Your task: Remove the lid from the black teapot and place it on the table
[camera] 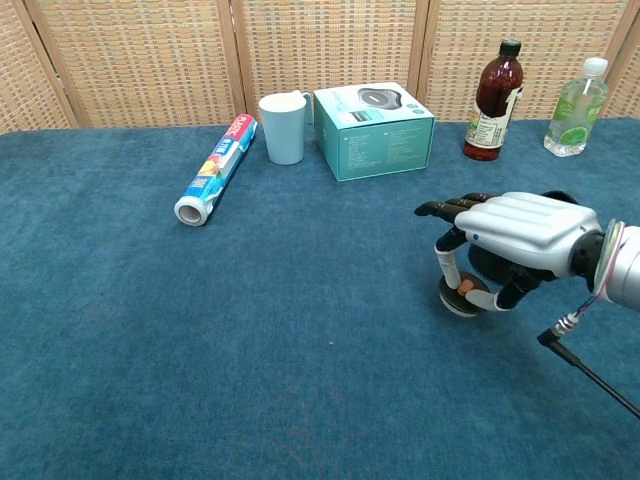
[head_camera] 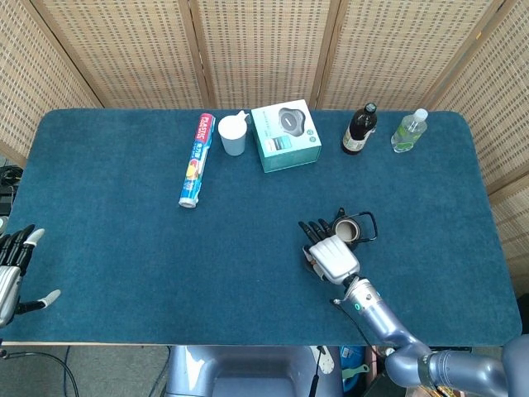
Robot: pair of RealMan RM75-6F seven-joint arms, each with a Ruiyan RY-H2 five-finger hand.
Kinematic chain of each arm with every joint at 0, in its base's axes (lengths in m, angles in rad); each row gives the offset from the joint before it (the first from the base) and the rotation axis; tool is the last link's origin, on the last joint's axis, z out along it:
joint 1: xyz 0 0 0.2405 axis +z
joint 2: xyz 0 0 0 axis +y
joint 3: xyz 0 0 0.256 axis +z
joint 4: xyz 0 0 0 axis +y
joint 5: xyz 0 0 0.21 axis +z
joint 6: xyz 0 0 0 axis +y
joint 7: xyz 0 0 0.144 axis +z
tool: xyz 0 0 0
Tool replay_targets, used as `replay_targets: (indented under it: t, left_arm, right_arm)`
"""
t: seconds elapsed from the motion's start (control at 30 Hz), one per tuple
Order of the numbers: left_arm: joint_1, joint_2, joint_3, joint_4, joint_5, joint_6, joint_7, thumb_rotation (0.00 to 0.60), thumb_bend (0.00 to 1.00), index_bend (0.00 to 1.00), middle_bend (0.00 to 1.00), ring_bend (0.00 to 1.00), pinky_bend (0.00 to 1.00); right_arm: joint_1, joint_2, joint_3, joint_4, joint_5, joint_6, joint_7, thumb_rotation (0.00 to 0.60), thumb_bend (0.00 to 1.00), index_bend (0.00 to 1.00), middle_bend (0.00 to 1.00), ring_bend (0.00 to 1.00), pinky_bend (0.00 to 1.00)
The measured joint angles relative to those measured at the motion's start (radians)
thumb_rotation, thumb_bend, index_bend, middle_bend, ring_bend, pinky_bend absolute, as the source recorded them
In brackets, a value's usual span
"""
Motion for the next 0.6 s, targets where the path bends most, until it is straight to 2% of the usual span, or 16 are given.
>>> replay_targets:
  t: [0.07, 0.27, 0.4, 0.53, 0.6]
  left_arm:
    - [0.0, 0.0, 0.0, 0.0, 0.0, 0.0, -0.001, 0.6, 0.13, 0.0, 0.0, 0.0, 0.0]
    - [0.005, 0.004, -0.001, -0.003, 0.004, 0.013, -0.005, 0.6, 0.13, 0.0, 0.0, 0.0, 0.0]
    - [0.011, 0.008, -0.001, -0.005, 0.011, 0.027, -0.009, 0.6, 0.13, 0.0, 0.0, 0.0, 0.0]
    - [0.014, 0.006, 0.0, -0.006, 0.018, 0.035, 0.002, 0.6, 0.13, 0.0, 0.0, 0.0, 0.0]
    - [0.015, 0.003, 0.0, -0.005, 0.018, 0.038, 0.012, 0.6, 0.13, 0.0, 0.0, 0.0, 0.0]
  right_arm:
    - [-0.003, 0.008, 0.0, -0.009, 0.001, 0.003, -0.006, 0.6, 0.12, 0.12, 0.0, 0.0, 0.0]
    - [-0.043, 0.089, -0.005, -0.096, -0.038, 0.081, 0.016, 0.6, 0.09, 0.11, 0.0, 0.0, 0.0]
    - [-0.113, 0.181, -0.028, -0.145, -0.114, 0.193, 0.095, 0.6, 0.04, 0.1, 0.0, 0.0, 0.0]
    - [-0.204, 0.237, -0.055, -0.156, -0.179, 0.33, 0.187, 0.6, 0.0, 0.01, 0.0, 0.0, 0.0]
    - [-0.258, 0.26, -0.071, -0.153, -0.21, 0.405, 0.227, 0.6, 0.0, 0.0, 0.0, 0.0, 0.0]
